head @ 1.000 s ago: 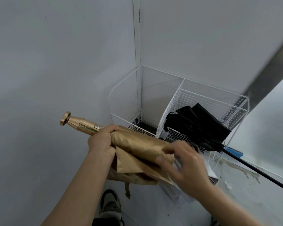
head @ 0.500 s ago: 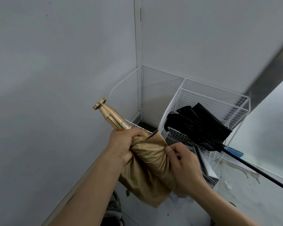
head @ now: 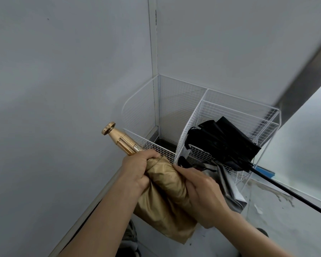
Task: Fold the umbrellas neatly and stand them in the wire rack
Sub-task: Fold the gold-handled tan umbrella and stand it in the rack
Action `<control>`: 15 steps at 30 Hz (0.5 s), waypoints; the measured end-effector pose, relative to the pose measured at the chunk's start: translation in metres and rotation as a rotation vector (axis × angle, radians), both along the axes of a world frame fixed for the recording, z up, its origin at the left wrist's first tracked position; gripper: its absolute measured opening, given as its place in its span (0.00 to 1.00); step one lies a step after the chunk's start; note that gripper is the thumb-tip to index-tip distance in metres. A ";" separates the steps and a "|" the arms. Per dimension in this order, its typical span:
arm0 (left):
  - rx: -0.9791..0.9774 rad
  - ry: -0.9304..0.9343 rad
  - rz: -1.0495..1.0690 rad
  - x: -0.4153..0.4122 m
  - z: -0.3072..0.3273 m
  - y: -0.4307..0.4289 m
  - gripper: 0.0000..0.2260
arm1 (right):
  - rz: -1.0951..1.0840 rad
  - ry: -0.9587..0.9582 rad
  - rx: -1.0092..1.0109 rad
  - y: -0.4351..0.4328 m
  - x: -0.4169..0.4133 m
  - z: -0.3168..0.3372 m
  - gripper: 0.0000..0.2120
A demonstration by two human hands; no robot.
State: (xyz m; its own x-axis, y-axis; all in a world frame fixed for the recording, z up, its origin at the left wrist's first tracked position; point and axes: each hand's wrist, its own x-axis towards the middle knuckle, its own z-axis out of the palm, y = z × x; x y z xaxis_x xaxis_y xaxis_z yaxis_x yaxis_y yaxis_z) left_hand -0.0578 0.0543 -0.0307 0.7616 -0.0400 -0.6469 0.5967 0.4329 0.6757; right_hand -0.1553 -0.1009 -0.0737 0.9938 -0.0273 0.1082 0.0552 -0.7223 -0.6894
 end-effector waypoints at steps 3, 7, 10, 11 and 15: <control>-0.011 0.001 -0.007 0.002 0.003 0.008 0.14 | 0.077 0.204 0.172 -0.010 0.005 0.000 0.18; -0.059 -0.031 -0.056 0.005 0.005 0.017 0.12 | 0.165 0.405 0.117 -0.011 0.006 0.007 0.38; -0.050 -0.158 -0.139 0.000 0.009 0.017 0.14 | 0.136 0.388 0.081 -0.007 0.004 0.005 0.36; -0.039 -0.227 -0.176 -0.001 0.011 0.019 0.14 | 0.134 0.389 0.138 -0.006 0.004 0.006 0.35; -0.004 -0.448 -0.352 -0.002 0.015 0.026 0.20 | 0.164 0.437 0.487 -0.014 0.006 0.013 0.26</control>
State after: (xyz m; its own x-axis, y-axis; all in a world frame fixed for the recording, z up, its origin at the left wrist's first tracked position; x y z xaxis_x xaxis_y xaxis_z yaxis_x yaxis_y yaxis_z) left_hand -0.0601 0.0806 -0.0159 0.9018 -0.3427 -0.2634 0.3613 0.2634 0.8945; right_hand -0.1495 -0.1153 -0.0606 0.9389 0.1841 -0.2907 -0.2196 -0.3295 -0.9182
